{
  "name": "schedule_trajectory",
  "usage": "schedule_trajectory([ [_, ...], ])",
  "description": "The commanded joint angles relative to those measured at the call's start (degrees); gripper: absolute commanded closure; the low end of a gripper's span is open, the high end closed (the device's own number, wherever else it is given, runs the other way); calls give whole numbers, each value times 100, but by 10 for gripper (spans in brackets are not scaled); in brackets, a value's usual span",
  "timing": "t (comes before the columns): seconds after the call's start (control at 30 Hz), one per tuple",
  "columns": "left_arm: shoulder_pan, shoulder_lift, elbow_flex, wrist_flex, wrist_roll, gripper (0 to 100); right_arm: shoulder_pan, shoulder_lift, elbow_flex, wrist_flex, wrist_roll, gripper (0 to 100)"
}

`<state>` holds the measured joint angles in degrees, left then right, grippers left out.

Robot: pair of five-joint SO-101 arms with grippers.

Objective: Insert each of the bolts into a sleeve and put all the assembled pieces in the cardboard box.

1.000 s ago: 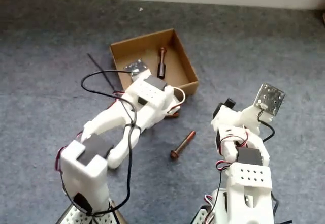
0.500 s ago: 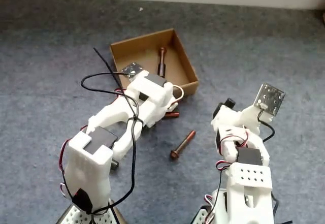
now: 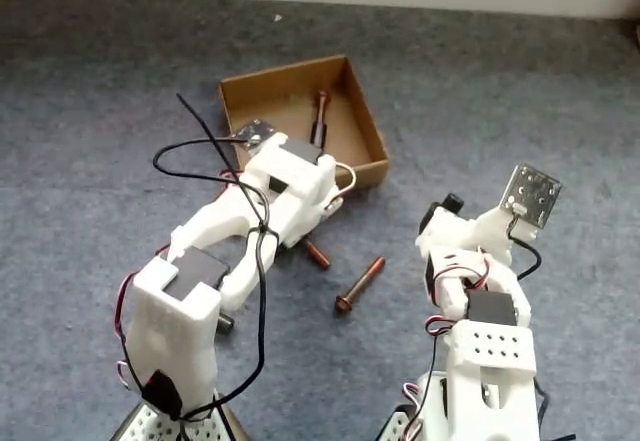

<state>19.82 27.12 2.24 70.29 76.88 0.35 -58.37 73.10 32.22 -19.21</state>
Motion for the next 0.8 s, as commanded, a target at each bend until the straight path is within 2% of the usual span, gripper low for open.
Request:
schedule_trajectory([
  [0.0,4,-303,-224,554,26,994,48,-171,-84,-136,-62,994],
  [0.17,251,-1341,-110,985,-255,994,40,-171,-84,-119,-26,994],
  [0.3,215,-2308,365,958,-563,994,-171,-171,-66,-101,132,994],
  [0.4,207,-3011,840,607,-1055,994,-497,-180,-48,-101,580,994],
  [0.57,154,-4198,1824,-316,-2048,994,-919,-180,-31,-4,905,994],
  [0.77,-4,-5974,3644,-1952,-3314,994,-1464,-180,-75,549,1116,994],
])
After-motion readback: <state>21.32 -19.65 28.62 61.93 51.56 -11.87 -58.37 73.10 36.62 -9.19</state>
